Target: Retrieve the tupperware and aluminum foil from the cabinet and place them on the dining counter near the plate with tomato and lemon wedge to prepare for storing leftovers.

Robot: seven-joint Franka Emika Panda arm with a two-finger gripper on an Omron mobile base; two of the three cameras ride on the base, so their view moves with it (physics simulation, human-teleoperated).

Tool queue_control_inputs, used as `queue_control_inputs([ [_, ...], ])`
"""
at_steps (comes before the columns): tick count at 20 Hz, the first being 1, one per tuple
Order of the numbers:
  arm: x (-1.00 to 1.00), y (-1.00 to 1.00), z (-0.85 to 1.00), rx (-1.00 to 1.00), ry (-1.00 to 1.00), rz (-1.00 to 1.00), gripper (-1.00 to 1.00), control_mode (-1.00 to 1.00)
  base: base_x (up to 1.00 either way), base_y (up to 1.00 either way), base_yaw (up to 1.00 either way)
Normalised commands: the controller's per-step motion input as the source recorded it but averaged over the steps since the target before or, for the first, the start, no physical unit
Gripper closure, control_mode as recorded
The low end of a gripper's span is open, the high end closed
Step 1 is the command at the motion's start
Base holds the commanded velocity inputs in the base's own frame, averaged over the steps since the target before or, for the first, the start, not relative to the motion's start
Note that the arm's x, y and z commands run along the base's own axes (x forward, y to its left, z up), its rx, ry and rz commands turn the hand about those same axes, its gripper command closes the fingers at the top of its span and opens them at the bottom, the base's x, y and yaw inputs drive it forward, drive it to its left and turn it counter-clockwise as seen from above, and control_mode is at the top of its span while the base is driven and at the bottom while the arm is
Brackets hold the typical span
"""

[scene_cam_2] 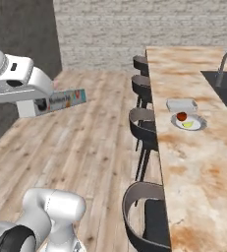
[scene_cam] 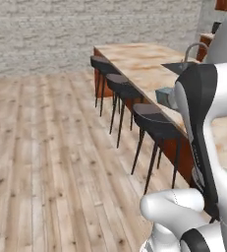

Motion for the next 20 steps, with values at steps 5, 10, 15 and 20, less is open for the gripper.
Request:
queue_control_inputs([
  [5,0.00,0.00,0.00,0.00,0.00,0.00,1.00,1.00,0.65,0.44,-0.64],
  [10,0.00,0.00,0.00,0.00,0.00,0.00,1.00,1.00,0.59,0.49,-0.67],
  [15,0.00,0.00,0.00,0.00,0.00,0.00,1.00,1.00,0.55,0.55,-0.69],
  [20,0.00,0.00,0.00,0.00,0.00,0.00,1.00,1.00,0.51,0.60,-0.71],
])
